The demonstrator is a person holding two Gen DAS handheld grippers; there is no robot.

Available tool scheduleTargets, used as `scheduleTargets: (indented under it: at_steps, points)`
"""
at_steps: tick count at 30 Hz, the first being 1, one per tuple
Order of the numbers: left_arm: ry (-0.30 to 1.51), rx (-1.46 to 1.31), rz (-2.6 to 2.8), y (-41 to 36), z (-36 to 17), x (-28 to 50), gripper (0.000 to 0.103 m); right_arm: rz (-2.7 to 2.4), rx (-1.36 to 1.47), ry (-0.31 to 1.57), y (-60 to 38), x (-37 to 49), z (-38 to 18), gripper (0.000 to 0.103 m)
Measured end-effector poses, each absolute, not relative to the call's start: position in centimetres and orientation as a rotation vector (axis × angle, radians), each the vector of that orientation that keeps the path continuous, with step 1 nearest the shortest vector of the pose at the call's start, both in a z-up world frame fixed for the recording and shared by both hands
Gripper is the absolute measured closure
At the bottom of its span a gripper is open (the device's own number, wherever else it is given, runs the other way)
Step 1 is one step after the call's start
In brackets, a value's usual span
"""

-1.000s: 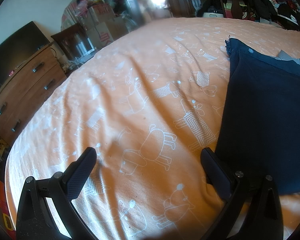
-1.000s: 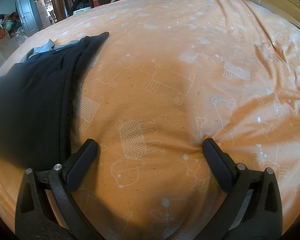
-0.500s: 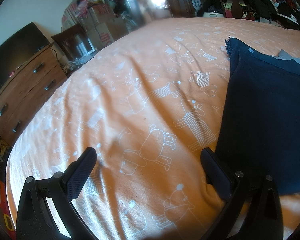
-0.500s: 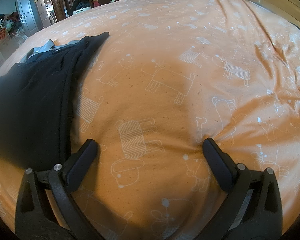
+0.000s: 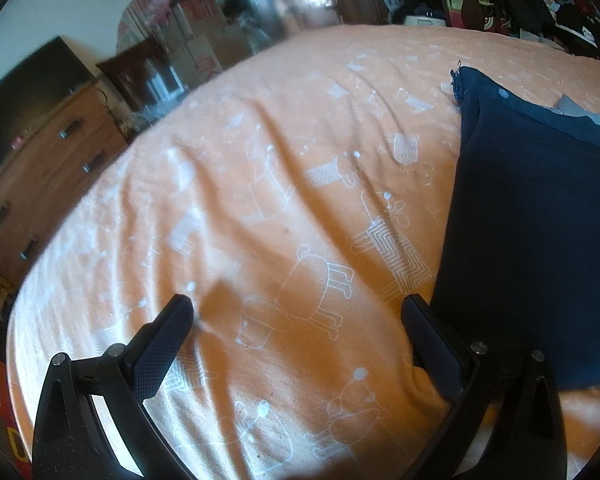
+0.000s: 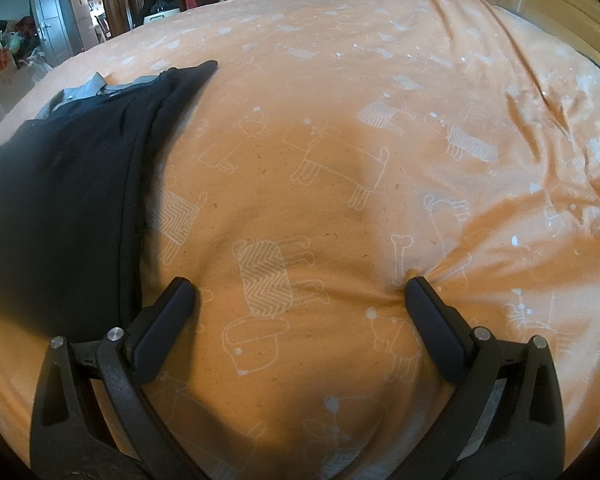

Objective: Fold small clothes

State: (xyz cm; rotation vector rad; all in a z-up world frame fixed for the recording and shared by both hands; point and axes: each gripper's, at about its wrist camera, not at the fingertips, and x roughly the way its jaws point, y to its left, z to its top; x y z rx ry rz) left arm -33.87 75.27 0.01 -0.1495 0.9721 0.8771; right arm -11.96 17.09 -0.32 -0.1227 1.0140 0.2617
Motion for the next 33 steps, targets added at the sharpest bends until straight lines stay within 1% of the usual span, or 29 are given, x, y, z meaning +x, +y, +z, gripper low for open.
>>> scheduleTargets:
  at_steps: [12,16,18,19,21,23,25,28,33]
  points:
    - [1.022,-0.295,0.778,78.0,0.3,-36.0,0.0,0.253,-0.146,1.034,17.1,-11.8,0.0,0.0]
    - [1.054,-0.409,0.732,79.3,0.9,-37.7,0.0,0.249,-0.151,1.03,17.1,-12.0,0.1,0.0]
    - [1.001,-0.528,0.669,79.4,2.4,-39.4,0.001,0.246,-0.156,1.026,17.1,-12.1,0.0,0.0]
    - [0.922,-0.623,0.594,79.0,3.6,-40.6,0.001,0.246,-0.156,1.026,17.2,-12.1,0.0,0.0]
    - [0.836,-0.725,0.49,78.0,4.8,-42.0,0.001,0.247,-0.155,1.024,17.1,-12.1,0.0,0.0]
    - [0.78,-0.858,0.375,77.4,4.3,-42.9,0.001,0.247,-0.155,1.024,17.1,-12.0,0.0,0.0]
    - [0.771,-1.007,0.308,77.8,2.0,-43.1,0.002,0.247,-0.156,1.025,17.1,-12.1,0.0,0.0]
    - [0.759,-0.977,0.306,78.2,1.9,-42.5,0.002,0.249,-0.155,1.026,17.1,-12.1,0.1,0.0]
    - [0.845,-0.948,0.367,78.6,1.3,-40.9,0.002,0.249,-0.156,1.026,17.0,-12.1,0.1,0.0]
